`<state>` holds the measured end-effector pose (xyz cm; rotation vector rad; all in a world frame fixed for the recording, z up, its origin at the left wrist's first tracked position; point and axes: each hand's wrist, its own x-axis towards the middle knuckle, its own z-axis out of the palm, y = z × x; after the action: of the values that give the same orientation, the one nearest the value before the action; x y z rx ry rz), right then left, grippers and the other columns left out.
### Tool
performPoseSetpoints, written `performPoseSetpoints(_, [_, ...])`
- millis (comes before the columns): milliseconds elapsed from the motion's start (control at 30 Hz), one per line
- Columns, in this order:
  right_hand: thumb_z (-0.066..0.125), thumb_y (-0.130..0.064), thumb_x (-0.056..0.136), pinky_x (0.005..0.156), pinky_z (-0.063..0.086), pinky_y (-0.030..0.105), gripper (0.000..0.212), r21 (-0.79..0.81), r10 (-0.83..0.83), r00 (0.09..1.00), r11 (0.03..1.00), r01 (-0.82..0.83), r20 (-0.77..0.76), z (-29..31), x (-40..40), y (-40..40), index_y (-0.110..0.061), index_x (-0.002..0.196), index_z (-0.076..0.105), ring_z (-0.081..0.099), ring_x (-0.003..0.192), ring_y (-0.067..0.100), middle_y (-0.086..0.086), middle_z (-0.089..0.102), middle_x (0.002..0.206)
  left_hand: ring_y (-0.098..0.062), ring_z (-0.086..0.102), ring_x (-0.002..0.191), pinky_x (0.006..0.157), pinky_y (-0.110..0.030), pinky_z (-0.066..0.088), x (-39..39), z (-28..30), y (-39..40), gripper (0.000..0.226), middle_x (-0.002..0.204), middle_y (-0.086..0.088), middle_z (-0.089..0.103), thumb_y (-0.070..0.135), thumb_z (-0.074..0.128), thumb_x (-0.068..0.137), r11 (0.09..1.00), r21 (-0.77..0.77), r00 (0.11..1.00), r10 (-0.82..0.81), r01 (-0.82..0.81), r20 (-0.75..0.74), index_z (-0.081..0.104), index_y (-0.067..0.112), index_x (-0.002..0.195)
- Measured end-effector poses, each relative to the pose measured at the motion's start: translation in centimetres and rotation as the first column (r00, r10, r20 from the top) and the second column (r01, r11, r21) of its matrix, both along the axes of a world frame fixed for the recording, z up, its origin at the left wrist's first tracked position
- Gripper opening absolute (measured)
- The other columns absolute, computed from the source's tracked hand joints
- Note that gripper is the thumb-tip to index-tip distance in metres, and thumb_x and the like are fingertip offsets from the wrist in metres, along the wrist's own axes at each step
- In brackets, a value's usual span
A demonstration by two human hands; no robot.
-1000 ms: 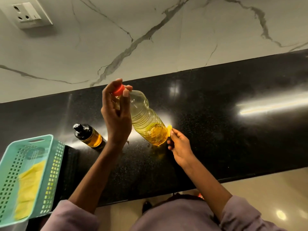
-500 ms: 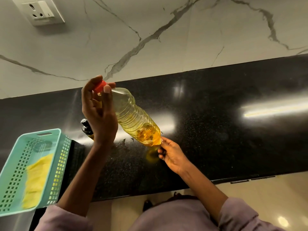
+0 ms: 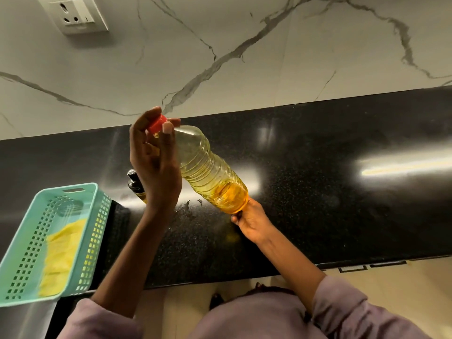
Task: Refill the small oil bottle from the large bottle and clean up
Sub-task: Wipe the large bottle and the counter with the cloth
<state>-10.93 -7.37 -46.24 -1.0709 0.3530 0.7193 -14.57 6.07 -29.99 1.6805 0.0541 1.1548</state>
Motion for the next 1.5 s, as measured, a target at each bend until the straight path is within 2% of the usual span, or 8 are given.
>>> performPoseSetpoints(167, [0.052, 0.000, 0.092, 0.045, 0.035, 0.017, 0.026, -0.042, 0.186, 0.983, 0.982, -0.185, 0.013, -0.1, -1.4, 1.1, -0.018, 0.075, 0.060, 0.045, 0.046, 0.002, -0.005, 0.055, 0.057, -0.035, 0.066, 0.094, 0.078, -0.026, 0.049, 0.0, -0.1, 1.4, 0.025, 0.100, -0.029, 0.062, 0.005, 0.047, 0.098, 0.998, 0.042, 0.999, 0.035, -0.036, 0.034, 0.045, 0.000, 0.121])
performPoseSetpoints(367, [0.055, -0.006, 0.091, 0.047, 0.038, 0.019, 0.012, 0.081, 0.295, 0.955, 0.952, -0.295, 0.008, -1.3, -3.0, -0.4, -0.012, 0.093, 0.066, 0.048, 0.051, 0.005, 0.000, 0.058, 0.070, -0.029, 0.066, 0.096, 0.084, -0.029, 0.051, 0.3, -0.9, 3.2, 0.024, 0.105, -0.030, 0.061, 0.013, 0.052, 0.096, 0.995, -0.025, 0.995, 0.095, -0.096, -0.021, 0.049, 0.003, 0.119])
performPoseSetpoints(567, [0.052, -0.006, 0.089, 0.048, 0.044, 0.021, 0.016, 0.221, 0.220, 0.975, 0.953, -0.209, -0.027, -1.4, -3.3, -1.9, -0.009, 0.102, 0.062, 0.055, 0.054, 0.009, 0.002, 0.065, 0.069, -0.028, 0.065, 0.102, 0.089, -0.041, 0.053, 2.1, -2.6, 5.4, 0.023, 0.110, -0.019, 0.064, 0.030, 0.057, 0.094, 0.987, -0.024, 0.986, 0.154, -0.156, -0.067, 0.053, 0.022, 0.116])
performPoseSetpoints(800, [0.051, -0.014, 0.088, 0.058, 0.055, 0.025, 0.022, 0.357, 0.172, 0.981, 0.925, -0.129, -0.092, -1.4, -2.9, -2.0, -0.007, 0.108, 0.057, 0.071, 0.076, 0.019, 0.020, 0.067, 0.111, -0.015, 0.065, 0.099, 0.086, -0.037, 0.055, 5.7, -4.2, 7.9, 0.025, 0.106, -0.004, 0.064, 0.023, 0.057, 0.095, 0.982, 0.114, 0.983, 0.161, -0.151, -0.090, 0.053, 0.014, 0.117])
performPoseSetpoints(1033, [0.052, -0.003, 0.081, 0.060, 0.058, 0.026, 0.025, 0.413, -0.002, 0.993, 0.909, 0.050, -0.117, -1.0, -2.7, -1.4, 0.000, 0.105, 0.055, 0.070, 0.071, 0.020, 0.022, 0.069, 0.099, -0.009, 0.062, 0.092, 0.081, -0.025, 0.053, 7.4, -5.6, 9.5, 0.031, 0.103, -0.004, 0.064, 0.023, 0.057, 0.095, 0.968, 0.205, 0.976, 0.173, -0.144, -0.134, 0.055, 0.003, 0.118])
performPoseSetpoints(1167, [0.053, 0.002, 0.079, 0.065, 0.059, 0.029, 0.038, 0.410, -0.082, 0.991, 0.904, 0.120, -0.109, -0.9, -2.7, -1.0, -0.002, 0.116, 0.055, 0.071, 0.077, 0.023, 0.018, 0.068, 0.092, -0.011, 0.060, 0.096, 0.083, -0.024, 0.051, 7.6, -6.6, 10.2, 0.033, 0.107, -0.014, 0.065, 0.023, 0.056, 0.095, 0.955, 0.270, 0.973, 0.168, -0.120, -0.161, 0.055, 0.000, 0.118])
performPoseSetpoints(1267, [0.051, 0.004, 0.081, 0.067, 0.059, 0.028, 0.028, 0.380, -0.113, 0.987, 0.913, 0.147, -0.111, -0.7, -2.8, -0.5, 0.000, 0.108, 0.059, 0.071, 0.079, 0.024, 0.015, 0.071, 0.085, -0.015, 0.060, 0.097, 0.085, -0.024, 0.051, 7.5, -6.9, 10.5, 0.033, 0.108, -0.016, 0.065, 0.023, 0.056, 0.095, 0.954, 0.276, 0.970, 0.169, -0.117, -0.173, 0.055, 0.000, 0.118])
performPoseSetpoints(1500, [0.054, 0.009, 0.081, 0.065, 0.060, 0.028, 0.012, 0.278, -0.242, 0.964, 0.924, 0.263, -0.105, -0.9, -3.3, 0.3, 0.001, 0.089, 0.058, 0.072, 0.071, 0.024, 0.016, 0.072, 0.078, -0.023, 0.060, 0.105, 0.090, -0.043, 0.050, 7.3, -7.1, 11.3, 0.035, 0.114, -0.014, 0.063, 0.029, 0.056, 0.094, 0.967, 0.238, 0.957, 0.155, -0.095, -0.245, 0.053, 0.007, 0.121])
